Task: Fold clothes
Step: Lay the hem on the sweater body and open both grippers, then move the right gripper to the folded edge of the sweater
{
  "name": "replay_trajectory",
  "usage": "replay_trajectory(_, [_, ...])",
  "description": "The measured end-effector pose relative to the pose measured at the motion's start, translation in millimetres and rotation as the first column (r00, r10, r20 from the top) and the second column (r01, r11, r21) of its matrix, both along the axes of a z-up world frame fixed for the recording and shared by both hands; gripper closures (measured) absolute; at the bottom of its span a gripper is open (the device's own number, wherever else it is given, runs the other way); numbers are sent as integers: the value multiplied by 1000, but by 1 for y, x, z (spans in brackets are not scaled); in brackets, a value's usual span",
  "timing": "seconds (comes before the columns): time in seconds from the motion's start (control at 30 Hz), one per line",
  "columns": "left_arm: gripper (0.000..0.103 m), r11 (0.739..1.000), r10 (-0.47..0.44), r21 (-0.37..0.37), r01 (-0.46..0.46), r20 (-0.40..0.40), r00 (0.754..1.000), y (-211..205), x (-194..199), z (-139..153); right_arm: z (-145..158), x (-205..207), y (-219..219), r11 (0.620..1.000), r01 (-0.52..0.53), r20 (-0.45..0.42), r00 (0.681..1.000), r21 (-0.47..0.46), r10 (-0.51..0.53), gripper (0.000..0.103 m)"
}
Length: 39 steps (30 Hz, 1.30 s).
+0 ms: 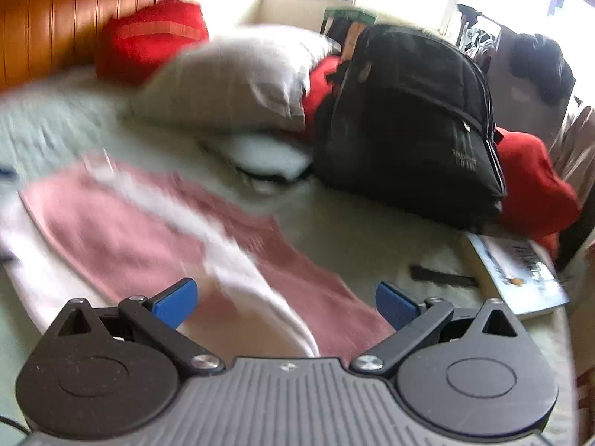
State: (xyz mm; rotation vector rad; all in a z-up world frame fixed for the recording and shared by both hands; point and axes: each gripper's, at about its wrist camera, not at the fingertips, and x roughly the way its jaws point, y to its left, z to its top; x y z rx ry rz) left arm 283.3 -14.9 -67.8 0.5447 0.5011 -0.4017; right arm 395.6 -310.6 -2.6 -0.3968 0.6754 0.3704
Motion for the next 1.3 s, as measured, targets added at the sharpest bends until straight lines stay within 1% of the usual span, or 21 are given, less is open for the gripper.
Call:
replay_trajectory(0.07, [1, 1000, -6, -12, 6, -23, 1000, -3, -8, -3, -16, 5, 5, 998, 3, -21, 1000, -68, -4, 0])
replay_trajectory(0.13, [1, 1000, -7, -20, 6, -45, 999, -6, -14, -7, -29, 15, 7, 995, 25, -30, 999, -93, -28, 0])
replay_trajectory(0.27, [1, 999, 5, -33, -8, -80, 997, -9, -17, -13, -40, 41, -8, 992, 126, -49, 991, -12, -127, 0])
replay_trajectory(0.43, [1, 999, 11, -39, -15, -99, 995, -10, -16, -18, -44, 44, -33, 975, 204, -72, 977, 85, -198, 0])
replay_trajectory(0.6, [1, 999, 15, -43, -20, -109, 994, -14, -12, -21, -48, 48, -58, 943, 281, -103, 958, 178, -266, 0])
replay_trajectory(0.77, [1, 999, 15, -50, -20, -107, 994, -17, -12, -20, -50, 50, -82, 898, 348, -136, 937, 270, -322, 0])
replay_trajectory(0.83, [1, 998, 12, -60, -18, -110, 994, -17, -13, -19, -41, 43, -81, 889, 311, -138, 950, 335, -280, 0])
replay_trajectory(0.9, [1, 997, 10, -76, -18, -115, 993, -17, -13, -17, -34, 36, -78, 868, 248, -159, 967, 430, -197, 0])
replay_trajectory(1.0, [1, 994, 12, -104, -25, -124, 992, -14, -12, -16, -41, 30, -67, 818, 181, -218, 973, 545, -70, 0])
replay_trajectory(1.07, [1, 990, 24, -136, -45, -149, 988, -10, -7, -16, -46, 26, -60, 780, 149, -248, 969, 608, 9, 0])
replay_trajectory(1.13, [1, 983, 36, -169, -68, -187, 982, -4, -2, -19, -60, 23, -54, 784, 155, -285, 958, 601, 29, 0])
replay_trajectory(1.17, [1, 979, 41, -187, -82, -212, 976, 0, 0, -21, -67, 22, -54, 793, 163, -297, 955, 587, 24, 0])
replay_trajectory(1.23, [1, 967, 50, -228, -116, -275, 960, 9, 7, -29, -81, 19, -56, 805, 171, -311, 950, 568, 18, 0])
replay_trajectory(1.3, [1, 952, 62, -266, -151, -317, 947, 18, 12, -35, -83, 13, -64, 785, 160, -292, 956, 599, 27, 0])
